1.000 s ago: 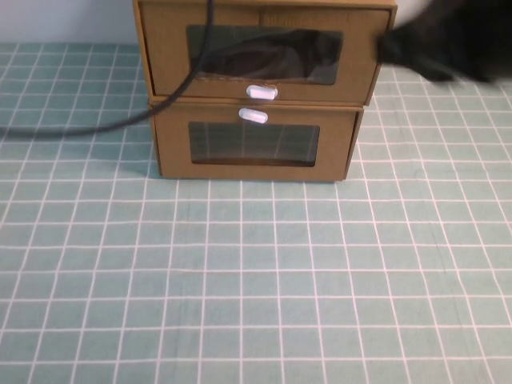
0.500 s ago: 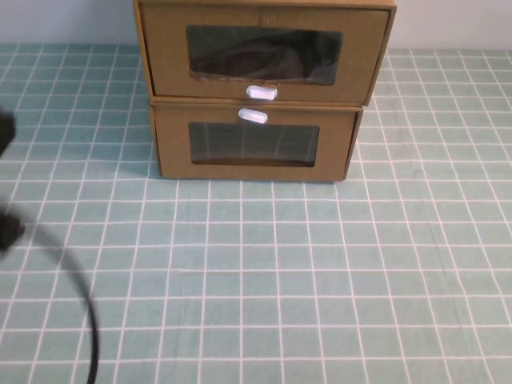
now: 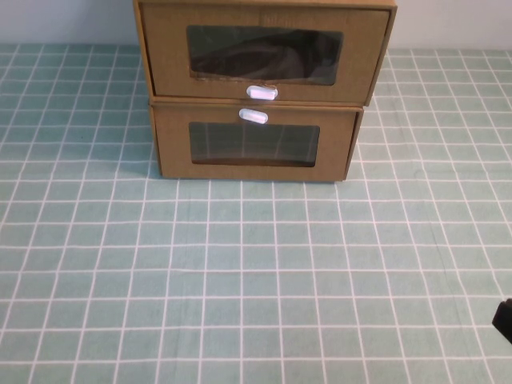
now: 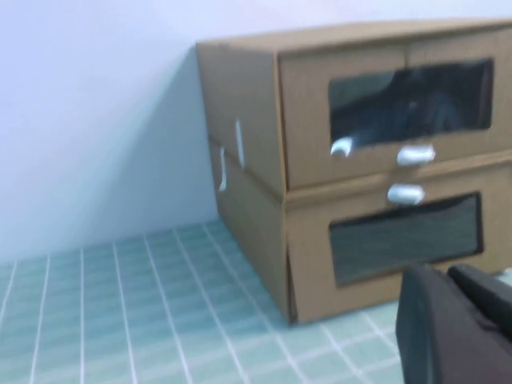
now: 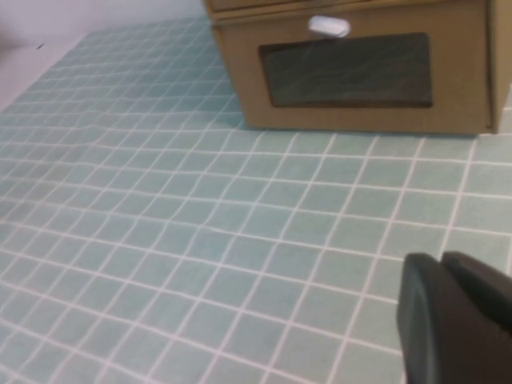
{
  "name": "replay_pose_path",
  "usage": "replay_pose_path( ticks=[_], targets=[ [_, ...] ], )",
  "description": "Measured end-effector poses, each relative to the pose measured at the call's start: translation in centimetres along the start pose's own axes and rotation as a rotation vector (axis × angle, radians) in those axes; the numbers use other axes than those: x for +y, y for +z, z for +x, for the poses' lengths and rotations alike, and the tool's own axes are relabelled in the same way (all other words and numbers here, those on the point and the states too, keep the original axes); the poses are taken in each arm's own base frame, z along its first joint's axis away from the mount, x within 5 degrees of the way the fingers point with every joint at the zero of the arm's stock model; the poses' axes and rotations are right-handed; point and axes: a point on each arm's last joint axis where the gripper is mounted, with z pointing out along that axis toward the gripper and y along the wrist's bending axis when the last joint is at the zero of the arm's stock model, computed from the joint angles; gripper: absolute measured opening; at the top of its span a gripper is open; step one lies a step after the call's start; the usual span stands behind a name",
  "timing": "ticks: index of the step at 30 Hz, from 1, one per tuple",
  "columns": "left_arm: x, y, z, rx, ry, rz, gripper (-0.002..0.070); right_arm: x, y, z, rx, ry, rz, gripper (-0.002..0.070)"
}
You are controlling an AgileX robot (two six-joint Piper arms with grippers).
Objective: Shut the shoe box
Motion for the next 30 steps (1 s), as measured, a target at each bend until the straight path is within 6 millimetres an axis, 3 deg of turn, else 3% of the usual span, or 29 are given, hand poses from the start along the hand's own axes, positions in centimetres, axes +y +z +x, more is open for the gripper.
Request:
replay_pose_path(
  ticks=[5,7,30],
  targets=[
    [0.2,0.2,3.7,0.036,-0.044,-0.053,-0.0005,-0.7,0.7,1.5,-0.006,-0.033,0.022,-0.0011],
    [0.3,0.3,4.3,0.039,-0.051,-0.068,-0.0005,-0.8,0.7,1.6,-0.006,-0.036,0.024,-0.0011],
    [0.4,0.3,4.3,0.030,-0.055,-0.079,-0.0005,-0.7,0.7,2.2,0.052,-0.039,0.017,-0.0011]
  ],
)
